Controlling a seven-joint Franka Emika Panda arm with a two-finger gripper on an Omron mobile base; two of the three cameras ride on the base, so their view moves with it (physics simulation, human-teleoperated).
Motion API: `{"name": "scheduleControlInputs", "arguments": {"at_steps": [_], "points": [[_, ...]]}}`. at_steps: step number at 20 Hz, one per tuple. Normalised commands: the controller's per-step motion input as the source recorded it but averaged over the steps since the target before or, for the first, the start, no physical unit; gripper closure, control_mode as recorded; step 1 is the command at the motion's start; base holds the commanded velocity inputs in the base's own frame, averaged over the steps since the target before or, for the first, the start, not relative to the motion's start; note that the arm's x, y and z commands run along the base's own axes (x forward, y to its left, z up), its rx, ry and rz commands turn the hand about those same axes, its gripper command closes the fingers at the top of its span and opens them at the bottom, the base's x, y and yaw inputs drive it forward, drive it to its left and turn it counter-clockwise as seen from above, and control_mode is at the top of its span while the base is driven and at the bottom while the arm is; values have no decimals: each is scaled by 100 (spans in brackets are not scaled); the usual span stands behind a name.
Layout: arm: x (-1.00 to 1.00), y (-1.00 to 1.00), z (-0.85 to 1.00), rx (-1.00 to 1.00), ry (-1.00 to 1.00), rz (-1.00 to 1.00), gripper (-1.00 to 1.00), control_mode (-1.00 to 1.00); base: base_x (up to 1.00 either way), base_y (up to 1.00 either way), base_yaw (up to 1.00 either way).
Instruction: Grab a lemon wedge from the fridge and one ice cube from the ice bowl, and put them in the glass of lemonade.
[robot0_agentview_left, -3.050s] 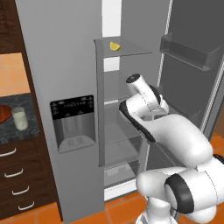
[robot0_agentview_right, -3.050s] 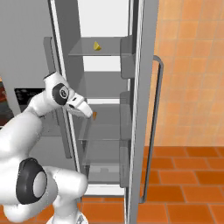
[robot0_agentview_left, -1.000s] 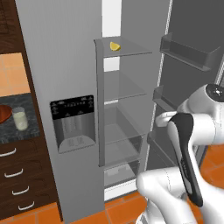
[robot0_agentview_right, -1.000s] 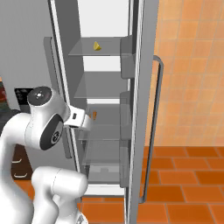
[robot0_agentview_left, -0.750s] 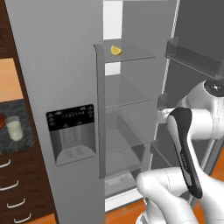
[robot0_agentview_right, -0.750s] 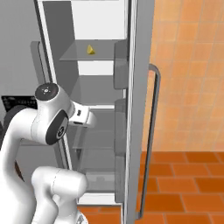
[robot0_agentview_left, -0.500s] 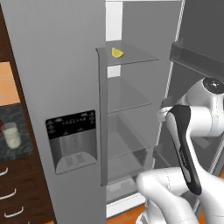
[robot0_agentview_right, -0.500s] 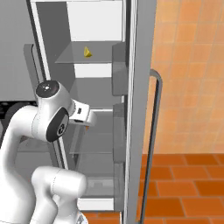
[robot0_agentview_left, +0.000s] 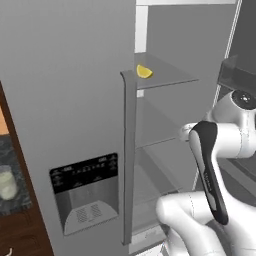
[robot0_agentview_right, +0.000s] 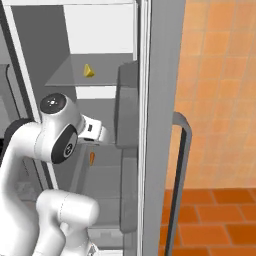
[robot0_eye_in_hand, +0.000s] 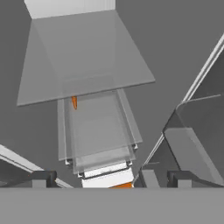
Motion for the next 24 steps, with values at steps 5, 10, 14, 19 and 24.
{"name": "scheduleControlInputs", "arguments": {"at_steps": [5,10,14,19,24], "points": [[0,0,0,0,0,0,-100,100,44,-44,11],[0,0,0,0,0,0,-100,100,0,-5,30],[0,-23,0,1,-3,19,-100,-100,2,-21,20],[-5,-12,13,4,-11,25,-100,-100,0,0,0],[-9,28,50,8,-27,4,-100,-100,0,0,0]]}}
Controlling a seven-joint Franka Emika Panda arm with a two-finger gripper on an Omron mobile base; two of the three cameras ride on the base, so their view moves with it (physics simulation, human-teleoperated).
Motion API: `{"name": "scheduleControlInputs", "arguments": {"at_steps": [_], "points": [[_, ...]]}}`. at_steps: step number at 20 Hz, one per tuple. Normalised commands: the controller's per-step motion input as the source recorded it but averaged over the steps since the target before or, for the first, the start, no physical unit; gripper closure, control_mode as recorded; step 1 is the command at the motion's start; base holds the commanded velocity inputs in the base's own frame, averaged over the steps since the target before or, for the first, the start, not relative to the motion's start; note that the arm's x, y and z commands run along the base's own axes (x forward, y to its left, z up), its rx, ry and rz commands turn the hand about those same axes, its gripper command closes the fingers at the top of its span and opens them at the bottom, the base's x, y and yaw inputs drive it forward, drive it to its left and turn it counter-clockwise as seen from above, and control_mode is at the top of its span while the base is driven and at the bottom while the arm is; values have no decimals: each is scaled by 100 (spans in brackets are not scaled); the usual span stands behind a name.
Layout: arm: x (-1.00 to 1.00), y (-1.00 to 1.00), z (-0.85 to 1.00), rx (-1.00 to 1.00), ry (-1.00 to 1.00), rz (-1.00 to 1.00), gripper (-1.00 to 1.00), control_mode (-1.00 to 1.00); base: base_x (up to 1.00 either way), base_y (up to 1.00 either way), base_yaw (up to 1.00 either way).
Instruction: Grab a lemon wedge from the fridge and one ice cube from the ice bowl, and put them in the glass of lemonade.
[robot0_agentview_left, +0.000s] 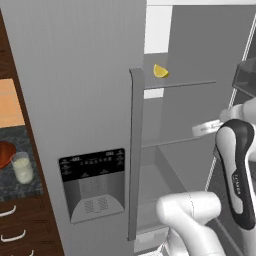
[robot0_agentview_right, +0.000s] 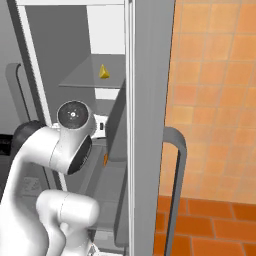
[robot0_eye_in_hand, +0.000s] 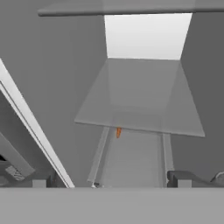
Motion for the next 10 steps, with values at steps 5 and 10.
{"name": "scheduleControlInputs", "arguments": {"at_steps": [5,10], "points": [[9,62,100,-9,-9,0,-100,-100,0,0,0],[59,10,100,-4,8,-2,-100,-100,0,0,0]]}}
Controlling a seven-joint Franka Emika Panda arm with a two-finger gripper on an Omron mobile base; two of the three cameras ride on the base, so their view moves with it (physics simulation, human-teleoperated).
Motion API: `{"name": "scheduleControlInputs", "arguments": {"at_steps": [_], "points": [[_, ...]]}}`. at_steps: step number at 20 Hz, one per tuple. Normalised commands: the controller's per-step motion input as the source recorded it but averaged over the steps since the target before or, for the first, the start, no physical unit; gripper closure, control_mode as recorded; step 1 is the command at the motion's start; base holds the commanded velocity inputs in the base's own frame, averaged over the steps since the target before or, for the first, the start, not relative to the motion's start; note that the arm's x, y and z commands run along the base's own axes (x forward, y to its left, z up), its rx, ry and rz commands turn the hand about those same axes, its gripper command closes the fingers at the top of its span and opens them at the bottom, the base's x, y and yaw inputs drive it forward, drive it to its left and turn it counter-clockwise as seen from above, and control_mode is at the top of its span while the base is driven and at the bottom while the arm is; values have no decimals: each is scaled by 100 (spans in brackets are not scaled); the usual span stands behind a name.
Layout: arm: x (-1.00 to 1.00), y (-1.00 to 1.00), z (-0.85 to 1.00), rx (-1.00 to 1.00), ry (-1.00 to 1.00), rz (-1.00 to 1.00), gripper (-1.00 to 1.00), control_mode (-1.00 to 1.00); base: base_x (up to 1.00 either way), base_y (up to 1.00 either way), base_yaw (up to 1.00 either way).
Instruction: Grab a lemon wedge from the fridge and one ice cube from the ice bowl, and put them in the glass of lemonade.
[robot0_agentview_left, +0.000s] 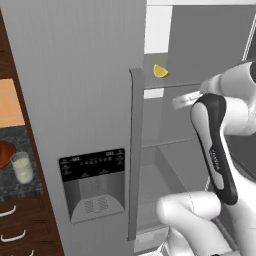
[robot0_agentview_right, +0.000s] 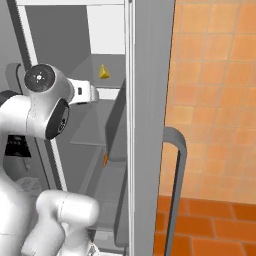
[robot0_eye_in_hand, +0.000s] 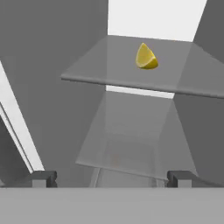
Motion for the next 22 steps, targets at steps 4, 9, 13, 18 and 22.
{"name": "scheduleControlInputs", "arguments": {"at_steps": [4,9,13,18,22], "points": [[73,0,100,0,13,-3,-100,-100,0,0,0],[91,-1,44,0,6,-3,-100,-100,0,0,0],[100,-14,-73,3,6,-1,-100,-100,0,0,0],[100,-1,-76,0,13,0,-100,-100,0,0,0],[67,7,44,0,-2,0,-100,-100,0,0,0]]}}
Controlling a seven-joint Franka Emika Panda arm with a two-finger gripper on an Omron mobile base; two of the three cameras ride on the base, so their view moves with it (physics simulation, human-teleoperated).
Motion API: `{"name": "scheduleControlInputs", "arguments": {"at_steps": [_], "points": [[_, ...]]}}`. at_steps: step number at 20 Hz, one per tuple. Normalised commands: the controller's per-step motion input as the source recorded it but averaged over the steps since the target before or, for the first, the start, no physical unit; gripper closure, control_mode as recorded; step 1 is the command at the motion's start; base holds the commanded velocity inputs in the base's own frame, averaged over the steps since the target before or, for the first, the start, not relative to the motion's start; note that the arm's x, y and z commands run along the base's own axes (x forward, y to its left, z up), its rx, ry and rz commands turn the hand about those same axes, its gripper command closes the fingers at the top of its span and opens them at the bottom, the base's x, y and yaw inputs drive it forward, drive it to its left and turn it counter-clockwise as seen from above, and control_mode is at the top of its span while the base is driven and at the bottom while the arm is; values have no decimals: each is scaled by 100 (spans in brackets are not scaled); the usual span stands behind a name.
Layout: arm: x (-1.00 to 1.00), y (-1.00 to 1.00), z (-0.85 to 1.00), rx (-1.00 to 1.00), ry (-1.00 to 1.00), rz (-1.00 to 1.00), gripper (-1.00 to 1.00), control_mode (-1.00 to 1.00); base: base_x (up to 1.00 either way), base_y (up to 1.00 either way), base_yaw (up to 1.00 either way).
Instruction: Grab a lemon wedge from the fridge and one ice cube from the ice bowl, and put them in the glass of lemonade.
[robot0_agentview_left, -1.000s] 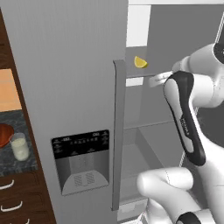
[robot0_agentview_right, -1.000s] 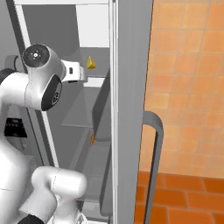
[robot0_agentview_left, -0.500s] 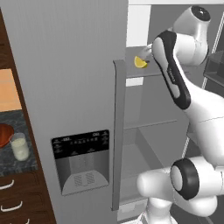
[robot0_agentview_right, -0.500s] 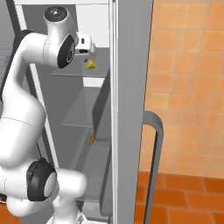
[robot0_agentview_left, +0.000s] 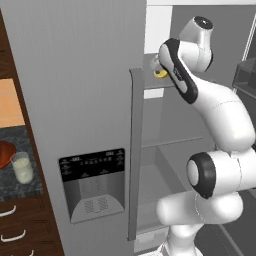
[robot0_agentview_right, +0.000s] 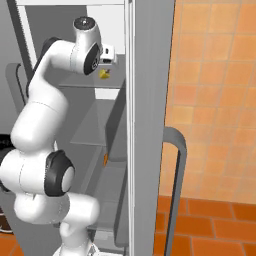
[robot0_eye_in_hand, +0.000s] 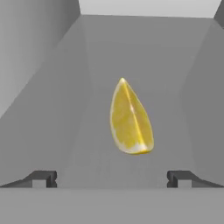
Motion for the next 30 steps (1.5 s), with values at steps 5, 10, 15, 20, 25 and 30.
{"name": "scheduleControlInputs", "arguments": {"at_steps": [5,10,15,20,25,30], "points": [[42,-4,2,3,-2,0,-100,-100,0,0,0],[81,-3,-38,8,-4,0,-100,-100,0,0,0],[-11,0,0,5,-4,5,-100,-100,0,0,0],[6,5,-24,0,1,5,-100,-100,0,0,0],[12,1,-48,0,0,1,-100,-100,0,0,0],[-6,0,-12,0,2,2,-100,-100,0,0,0]]}}
